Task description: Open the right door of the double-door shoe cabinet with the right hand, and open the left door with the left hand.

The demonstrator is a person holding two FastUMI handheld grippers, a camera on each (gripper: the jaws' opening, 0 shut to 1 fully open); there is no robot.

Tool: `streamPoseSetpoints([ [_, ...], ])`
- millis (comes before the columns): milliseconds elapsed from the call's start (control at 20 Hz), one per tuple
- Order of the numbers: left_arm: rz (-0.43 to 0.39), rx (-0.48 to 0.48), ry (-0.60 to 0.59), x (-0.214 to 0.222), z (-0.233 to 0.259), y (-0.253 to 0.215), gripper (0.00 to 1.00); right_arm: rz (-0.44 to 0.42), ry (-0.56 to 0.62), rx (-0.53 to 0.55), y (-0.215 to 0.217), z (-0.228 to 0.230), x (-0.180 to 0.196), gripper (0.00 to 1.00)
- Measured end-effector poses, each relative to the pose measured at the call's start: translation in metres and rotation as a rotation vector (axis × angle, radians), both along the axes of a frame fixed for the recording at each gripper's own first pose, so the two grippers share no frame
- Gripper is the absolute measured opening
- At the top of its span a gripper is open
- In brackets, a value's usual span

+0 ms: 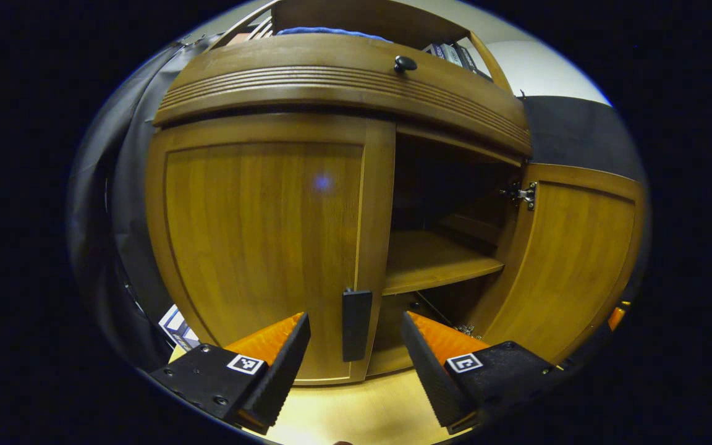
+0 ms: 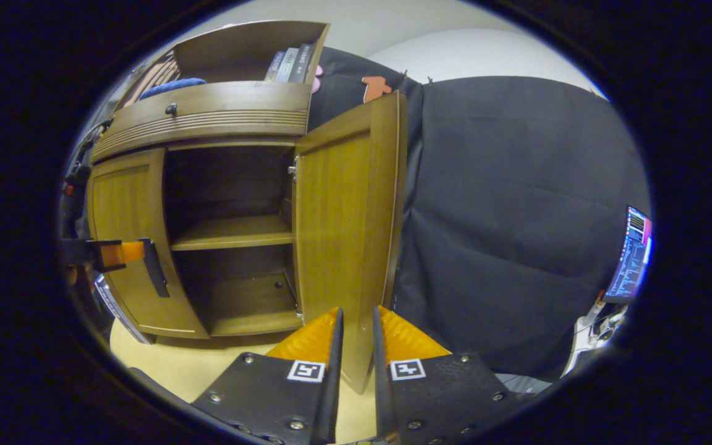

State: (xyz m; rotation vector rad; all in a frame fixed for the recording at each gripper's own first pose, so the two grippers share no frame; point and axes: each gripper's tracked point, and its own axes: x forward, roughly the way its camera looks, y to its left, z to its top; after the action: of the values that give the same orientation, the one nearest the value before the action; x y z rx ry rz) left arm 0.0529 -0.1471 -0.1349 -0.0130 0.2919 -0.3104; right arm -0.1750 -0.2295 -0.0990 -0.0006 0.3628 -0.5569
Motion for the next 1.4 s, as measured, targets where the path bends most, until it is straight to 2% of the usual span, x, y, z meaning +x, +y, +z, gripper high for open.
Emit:
streamPoseSetpoints([
  [50, 0.014, 0.012, 0.009, 0.008, -0.008, 0.0, 0.87, -0.005, 0.001, 0.005, 0.001, -0.001, -0.001, 0.24],
  [150, 0.039, 0.04, 0.026, 0.021, -0.022, 0.002, 0.84, -0.016, 0.01, 0.009, -0.002, -0.004, -0.009, 0.24],
  [350, 0.007, 0.05, 0.055, 0.04, -0.037, -0.008, 0.73, -0.044, 0.037, 0.026, -0.006, -0.015, -0.018, 0.24],
  [550, -0.018, 0.055, 0.067, 0.04, -0.042, -0.014, 0.39, -0.05, 0.047, 0.042, -0.004, -0.019, -0.018, 0.24],
  [600, -0.021, 0.056, 0.066, 0.039, -0.041, -0.013, 0.36, -0.047, 0.045, 0.04, -0.003, -0.019, -0.016, 0.24],
  [800, -0.04, 0.024, 0.067, 0.029, -0.039, -0.013, 0.35, -0.007, 0.048, 0.029, 0.003, -0.018, 0.002, 0.24],
  [1000, -0.069, 0.033, 0.047, 0.012, -0.037, -0.009, 0.35, 0.05, 0.043, 0.028, 0.017, -0.02, 0.023, 0.24],
  [1050, -0.07, 0.025, 0.049, 0.007, -0.037, -0.007, 0.32, 0.066, 0.042, 0.031, 0.021, -0.02, 0.027, 0.24],
  [1400, -0.061, -0.003, 0.048, -0.036, -0.032, 0.011, 0.33, 0.185, 0.054, 0.051, 0.053, -0.029, 0.057, 0.24],
])
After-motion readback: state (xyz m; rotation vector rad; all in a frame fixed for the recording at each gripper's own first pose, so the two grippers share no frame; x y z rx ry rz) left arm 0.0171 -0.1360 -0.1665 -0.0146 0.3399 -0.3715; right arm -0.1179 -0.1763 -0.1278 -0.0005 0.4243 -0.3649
